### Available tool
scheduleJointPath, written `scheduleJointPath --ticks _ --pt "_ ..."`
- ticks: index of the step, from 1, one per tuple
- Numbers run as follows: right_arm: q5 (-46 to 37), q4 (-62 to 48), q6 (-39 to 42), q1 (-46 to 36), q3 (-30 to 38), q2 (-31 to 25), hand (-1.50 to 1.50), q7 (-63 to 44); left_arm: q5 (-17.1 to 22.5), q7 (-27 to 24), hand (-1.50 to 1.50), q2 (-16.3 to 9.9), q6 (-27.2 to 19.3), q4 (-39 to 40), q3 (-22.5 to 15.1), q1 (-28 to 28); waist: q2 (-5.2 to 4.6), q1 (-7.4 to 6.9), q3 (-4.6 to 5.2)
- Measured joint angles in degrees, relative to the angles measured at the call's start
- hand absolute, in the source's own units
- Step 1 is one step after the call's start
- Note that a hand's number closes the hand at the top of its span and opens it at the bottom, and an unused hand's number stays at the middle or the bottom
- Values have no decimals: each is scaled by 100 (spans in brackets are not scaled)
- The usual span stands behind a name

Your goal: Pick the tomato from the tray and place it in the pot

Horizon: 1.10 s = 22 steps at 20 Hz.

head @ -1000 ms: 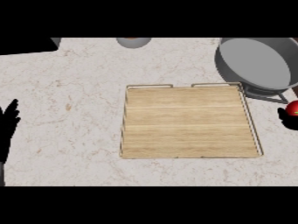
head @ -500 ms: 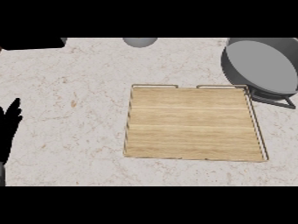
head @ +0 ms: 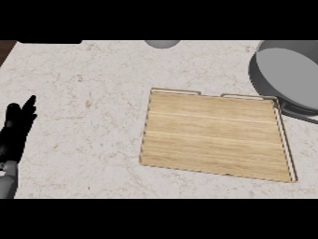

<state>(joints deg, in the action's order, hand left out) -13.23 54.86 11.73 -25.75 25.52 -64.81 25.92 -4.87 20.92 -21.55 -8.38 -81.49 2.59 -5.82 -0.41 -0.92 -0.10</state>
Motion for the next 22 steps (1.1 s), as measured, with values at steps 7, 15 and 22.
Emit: scheduleJointPath --ticks 7,15,22 --pt "-542 -957 254 -1390 -883 183 150 -350 -56 79 0 6 119 78 -4 -239 -19 -143 8" --pt "-1285 -1881 178 -2290 -1658 954 150 -397 -116 164 0 69 137 -68 3 -162 -20 -153 7" --pt "-1507 -2986 320 -2729 -1777 1507 -150 -480 -160 133 0 111 166 -131 9 -89 -35 -170 1"
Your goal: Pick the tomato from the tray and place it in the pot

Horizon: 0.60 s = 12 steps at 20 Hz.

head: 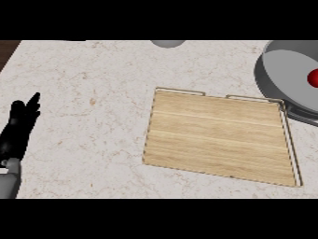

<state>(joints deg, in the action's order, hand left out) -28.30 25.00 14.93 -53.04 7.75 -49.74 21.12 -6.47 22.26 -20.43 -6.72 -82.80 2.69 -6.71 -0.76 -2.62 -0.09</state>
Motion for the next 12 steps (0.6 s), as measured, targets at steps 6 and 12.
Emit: scheduleJointPath --ticks 6,12 --pt "431 -670 -22 -327 505 432 -150 87 -54 2 0 84 -28 37 -20 -61 -17 -3 -5" --pt "1215 -1084 -193 -450 1398 349 -150 227 -4 -79 0 18 57 107 82 -95 -32 13 -10"
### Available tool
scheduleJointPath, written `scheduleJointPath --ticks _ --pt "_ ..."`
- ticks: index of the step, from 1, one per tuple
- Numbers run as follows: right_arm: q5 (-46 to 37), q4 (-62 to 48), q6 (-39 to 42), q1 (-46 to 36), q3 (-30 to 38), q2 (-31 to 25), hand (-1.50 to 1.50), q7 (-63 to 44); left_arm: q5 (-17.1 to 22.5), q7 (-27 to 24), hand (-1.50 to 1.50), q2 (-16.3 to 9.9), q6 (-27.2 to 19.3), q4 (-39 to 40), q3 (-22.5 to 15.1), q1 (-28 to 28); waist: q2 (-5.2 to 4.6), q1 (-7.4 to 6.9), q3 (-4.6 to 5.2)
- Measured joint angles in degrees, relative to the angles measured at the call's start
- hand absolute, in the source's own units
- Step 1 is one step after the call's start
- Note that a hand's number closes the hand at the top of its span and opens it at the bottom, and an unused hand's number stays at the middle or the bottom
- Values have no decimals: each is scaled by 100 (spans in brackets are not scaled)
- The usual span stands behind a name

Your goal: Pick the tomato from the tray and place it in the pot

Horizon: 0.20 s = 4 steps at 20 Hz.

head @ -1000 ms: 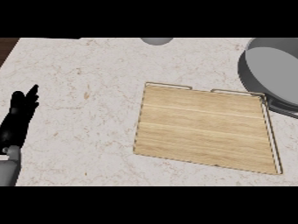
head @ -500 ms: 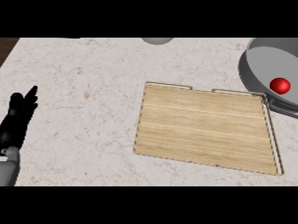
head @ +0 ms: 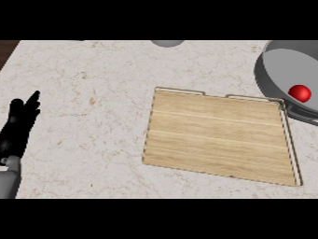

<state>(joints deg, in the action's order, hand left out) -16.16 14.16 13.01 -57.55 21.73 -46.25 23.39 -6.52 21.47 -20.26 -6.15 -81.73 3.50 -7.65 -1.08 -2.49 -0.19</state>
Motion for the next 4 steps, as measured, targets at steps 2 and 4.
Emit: scheduleJointPath --ticks 2,4 --pt "203 -119 -48 18 249 -148 -150 51 -1 -10 0 15 -1 21 8 -19 -8 1 -2" --pt "362 -229 -51 64 455 -368 -150 70 -21 51 0 23 -14 -32 0 -33 -13 -3 -5"
